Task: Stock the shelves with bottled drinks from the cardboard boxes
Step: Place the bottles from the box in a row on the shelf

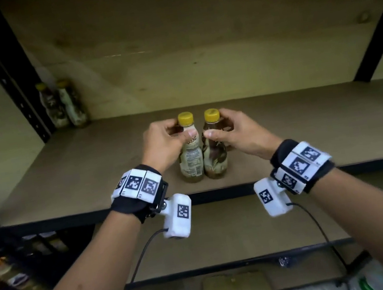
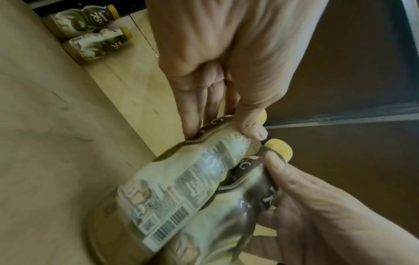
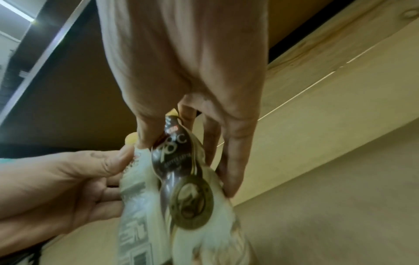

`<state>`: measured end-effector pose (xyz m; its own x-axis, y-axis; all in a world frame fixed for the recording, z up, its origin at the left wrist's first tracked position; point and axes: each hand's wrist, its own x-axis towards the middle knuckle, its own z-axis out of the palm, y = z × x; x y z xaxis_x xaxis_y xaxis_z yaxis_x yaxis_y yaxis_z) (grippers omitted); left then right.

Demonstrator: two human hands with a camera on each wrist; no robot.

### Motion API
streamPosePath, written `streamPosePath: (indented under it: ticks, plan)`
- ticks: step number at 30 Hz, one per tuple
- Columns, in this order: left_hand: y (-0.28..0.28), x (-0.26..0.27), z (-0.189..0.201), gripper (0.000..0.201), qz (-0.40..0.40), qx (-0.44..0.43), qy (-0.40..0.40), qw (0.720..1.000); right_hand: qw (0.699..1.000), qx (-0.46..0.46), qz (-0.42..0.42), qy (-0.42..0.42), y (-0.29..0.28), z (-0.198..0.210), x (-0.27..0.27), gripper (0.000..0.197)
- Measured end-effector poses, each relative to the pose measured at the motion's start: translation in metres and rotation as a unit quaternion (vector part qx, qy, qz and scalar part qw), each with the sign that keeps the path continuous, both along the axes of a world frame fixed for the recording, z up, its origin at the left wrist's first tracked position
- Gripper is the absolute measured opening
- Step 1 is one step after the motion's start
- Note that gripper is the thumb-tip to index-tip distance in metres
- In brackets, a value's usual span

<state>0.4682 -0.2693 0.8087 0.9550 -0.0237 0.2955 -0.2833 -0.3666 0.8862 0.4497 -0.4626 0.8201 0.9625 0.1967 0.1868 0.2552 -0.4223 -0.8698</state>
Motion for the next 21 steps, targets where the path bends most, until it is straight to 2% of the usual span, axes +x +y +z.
streamPosePath:
  ticks: [2,4,7,10,14,18,21]
  plan:
    - [-0.002,0.009,0.003,0.025,-0.010,-0.015,0.019,1.000,0.998,-0.029,0.047,0.022,-0.005,0.006,0.012,0.038]
    - [-0.007,0.020,0.004,0.027,0.003,-0.017,0.019,1.000,0.995,-0.053,0.087,0.015,-0.010,0.011,0.026,0.033]
    - [-0.013,0.034,0.003,0.029,0.060,-0.012,0.013,0.998,0.989,-0.039,0.140,0.018,-0.014,0.014,0.055,0.029]
    - [-0.015,0.045,0.003,0.027,0.120,0.000,0.024,0.992,0.985,-0.052,0.167,0.005,-0.015,0.014,0.092,0.034]
    - [-0.012,0.064,0.009,0.029,0.194,0.057,0.047,0.978,0.977,-0.042,0.211,-0.014,-0.008,0.009,0.134,0.029]
    - [-0.004,0.084,0.014,0.025,0.265,0.096,0.062,0.957,0.975,-0.039,0.219,-0.032,0.015,0.002,0.170,0.025]
    - [0.015,0.103,0.016,0.015,0.273,0.124,0.072,0.951,0.976,-0.045,0.210,-0.041,0.037,-0.002,0.193,0.027]
